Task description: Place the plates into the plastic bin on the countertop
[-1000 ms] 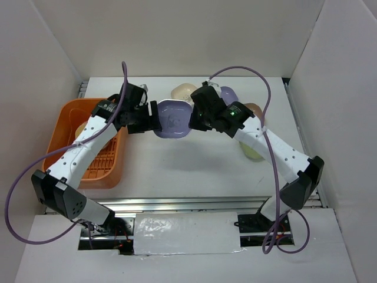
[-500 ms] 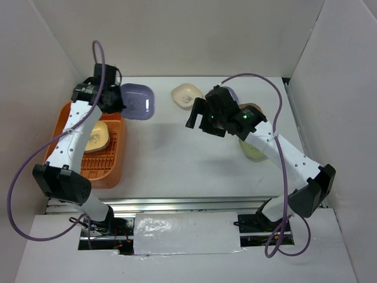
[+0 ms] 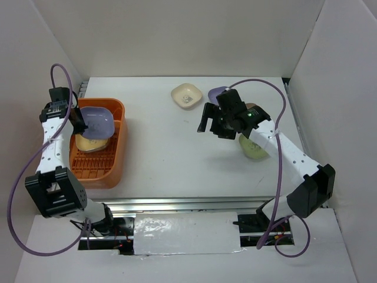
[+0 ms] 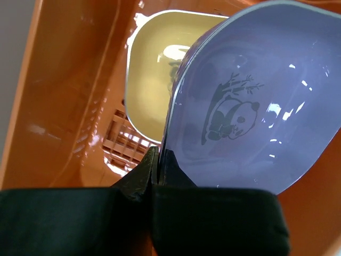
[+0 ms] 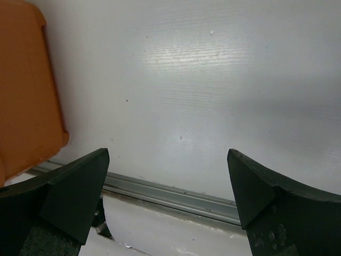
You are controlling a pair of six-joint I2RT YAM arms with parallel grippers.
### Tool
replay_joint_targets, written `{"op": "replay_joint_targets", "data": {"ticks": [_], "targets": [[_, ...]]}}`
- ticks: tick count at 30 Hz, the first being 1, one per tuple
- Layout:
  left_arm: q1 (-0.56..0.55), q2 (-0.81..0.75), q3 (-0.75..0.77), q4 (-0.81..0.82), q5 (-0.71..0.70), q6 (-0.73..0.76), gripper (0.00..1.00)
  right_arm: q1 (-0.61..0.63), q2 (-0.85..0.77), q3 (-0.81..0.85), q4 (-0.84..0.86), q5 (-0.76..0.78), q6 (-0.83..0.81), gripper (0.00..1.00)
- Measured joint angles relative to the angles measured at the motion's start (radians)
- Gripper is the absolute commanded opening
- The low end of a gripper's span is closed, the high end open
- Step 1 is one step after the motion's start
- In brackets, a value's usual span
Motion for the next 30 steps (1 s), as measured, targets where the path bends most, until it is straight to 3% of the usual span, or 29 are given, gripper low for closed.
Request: {"op": "replay_joint_targets", "data": {"ticks": [5,6,8,9,15,22,26,30], "targets": [[0.032,0.103,0.021,0.022,-0.008,0.038,0.00,-0.016,0.000,-0.001,0.006,-0.042,-0.029,1.00],[0.035,0.126,0.035,0.019,-0.010,0.040,0.06,-0.018,0.000,-0.001,0.006,-0.048,-0.033,1.00],[0.043,0.160,0.060,0.015,-0.011,0.039,0.45,-0.026,0.000,-0.001,0.006,-0.059,-0.044,1.00],[0.051,0.165,0.066,0.014,-0.009,0.032,0.98,-0.030,-0.001,-0.001,0.007,-0.063,-0.049,1.00],[0.049,0.118,0.086,-0.016,-0.026,0.009,0.99,-0.087,-0.010,-0.023,0.024,-0.078,-0.053,1.00],[-0.148,-0.050,0.238,-0.085,-0.085,-0.074,0.99,-0.341,-0.093,-0.272,0.111,-0.049,0.114,1.00],[-0.129,-0.204,0.169,-0.055,0.132,-0.152,0.99,-0.479,-0.232,-0.515,0.149,0.034,0.287,1.00],[-0.089,-0.362,-0.016,-0.035,0.288,-0.248,0.99,-0.511,-0.277,-0.598,0.152,0.121,0.400,0.99]]}}
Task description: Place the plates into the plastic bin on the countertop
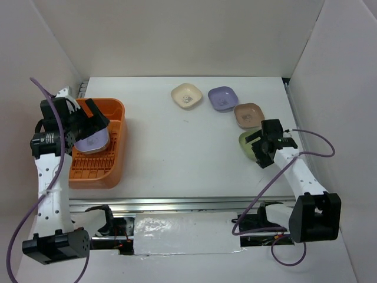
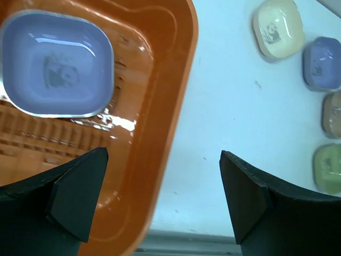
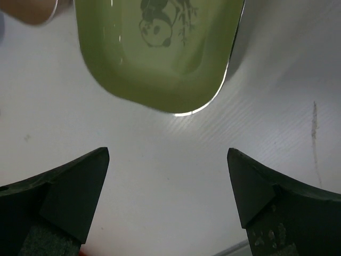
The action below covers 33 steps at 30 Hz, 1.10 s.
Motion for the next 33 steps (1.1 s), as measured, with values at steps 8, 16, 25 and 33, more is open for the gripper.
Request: {"op": "replay_joint_targets", "data": {"ticks": [8,16,25,33], "targets": [[-0.220,-0.045,-0.002,-0.013,-0.127,-0.029,0.99,-0.126,0.040,-0.089,0.096,0.072,0.046,0.96],[-0.318,-0.063,0.014,-0.057,-0.284,0.005,0.99,-0.175,0.263,-0.077,0.177,0.054,0.016,0.45],[-0.394,0.175,0.293,-0.166,-0.298,0.032,0.99,-0.001,0.234,-0.055,0.166,0.039,-0.029,0.00],[-0.732,0.533,0.527,-0.225,-0.252,0.031,0.95,0.562,0.149,0.097,0.002,0.080,0.020,0.00]]}}
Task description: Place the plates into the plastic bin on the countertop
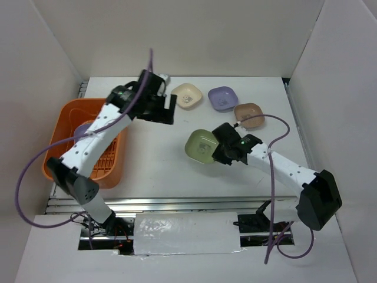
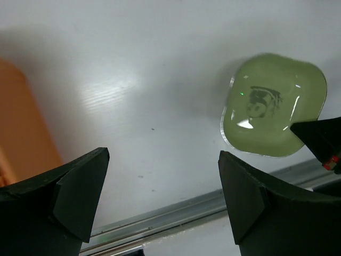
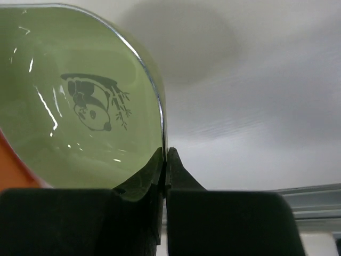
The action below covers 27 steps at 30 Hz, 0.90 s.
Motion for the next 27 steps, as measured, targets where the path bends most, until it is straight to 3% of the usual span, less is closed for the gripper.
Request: {"op": "replay_joint_targets", "data": {"ticks": [4,7,8,10,11,12,14,15,21,24,27], "targets": [[-0.091,0.133,0.003,-0.018,0.028,-0.002,0.89,0.126,-0.005,0.175,-0.064,0.045,0.004,0.00],[-0.119,0.192,0.002,-0.030,0.029,-0.006,0.70,0.176,-0.008,0.275,-0.070,0.064,-0.001,0.00],[-0.124,0.201,0.001,-0.032,0.033,-0.006,0.61,0.186,-0.013,0.288,-0.071,0.065,-0.005,0.00],[-0.129,0.204,-0.004,-0.030,0.045,-0.016,0.12,0.190,-0.024,0.277,-0.087,0.064,-0.012,0.00],[-0.131,0.204,-0.004,-0.026,0.055,-0.019,0.00,0.189,-0.027,0.268,-0.088,0.058,-0.011,0.00],[-0.133,0.203,-0.004,-0.016,0.069,-0.032,0.00,0.188,-0.027,0.260,-0.095,0.059,-0.011,0.17],[-0.136,0.203,-0.002,-0.014,0.069,-0.035,0.00,0.180,-0.028,0.244,-0.097,0.055,0.000,0.84],[-0.136,0.203,-0.002,-0.018,0.031,-0.035,0.00,0.177,-0.031,0.244,-0.097,0.053,-0.002,1.00],[-0.014,0.201,0.006,-0.069,-0.195,-0.010,0.00,0.108,-0.092,0.210,-0.066,0.017,-0.020,1.00],[0.171,0.172,-0.011,-0.049,-0.247,0.034,0.00,0.050,-0.107,0.156,-0.043,-0.012,-0.044,1.00],[0.414,0.105,-0.072,-0.004,-0.192,0.069,0.00,-0.003,-0.106,0.105,-0.021,-0.046,-0.079,1.00]]}}
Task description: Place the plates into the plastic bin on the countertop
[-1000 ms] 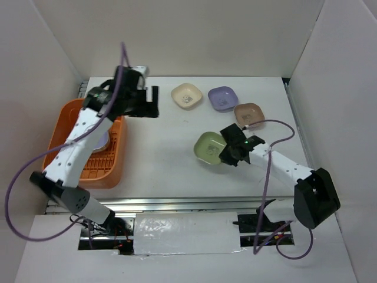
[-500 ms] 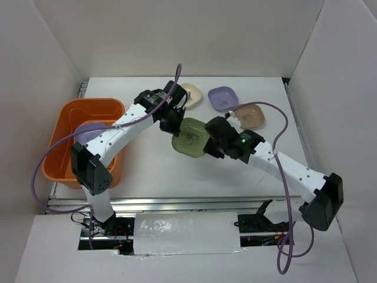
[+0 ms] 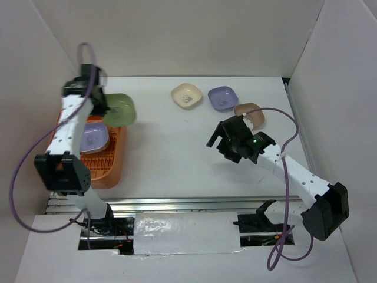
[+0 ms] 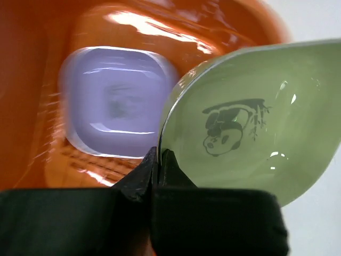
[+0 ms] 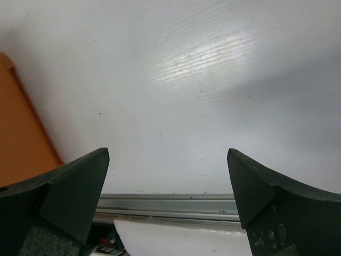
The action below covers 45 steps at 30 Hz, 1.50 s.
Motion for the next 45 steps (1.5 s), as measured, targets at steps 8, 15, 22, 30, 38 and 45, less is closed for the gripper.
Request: {"op": "replay_joint_targets", "data": {"ticks": [8,15,22,30,38,45], "targets": [[0.409,-0.257,-0.207,0.092,0.037,0.013,0.00,-0.102,0.049,-0.052,0.064,-0.118,-0.101,1.00],[0.478,-0.072,-0.228,0.120,0.106,0.060,0.00,-0.143,0.097,-0.047,0.104,-0.206,-0.163,1.00],[0.484,0.011,-0.175,0.100,0.112,0.082,0.99,-0.175,0.118,-0.035,0.128,-0.259,-0.190,1.00],[0.307,-0.089,-0.094,0.035,0.028,0.034,0.99,-0.327,0.164,-0.035,0.177,-0.230,-0.142,1.00],[0.166,-0.446,-0.186,0.056,-0.011,-0.049,0.99,-0.532,0.369,-0.011,0.283,-0.076,0.045,1.00],[0.150,-0.629,-0.349,0.048,-0.027,-0.077,0.99,-0.592,0.565,0.077,0.357,-0.054,0.139,0.99]]}}
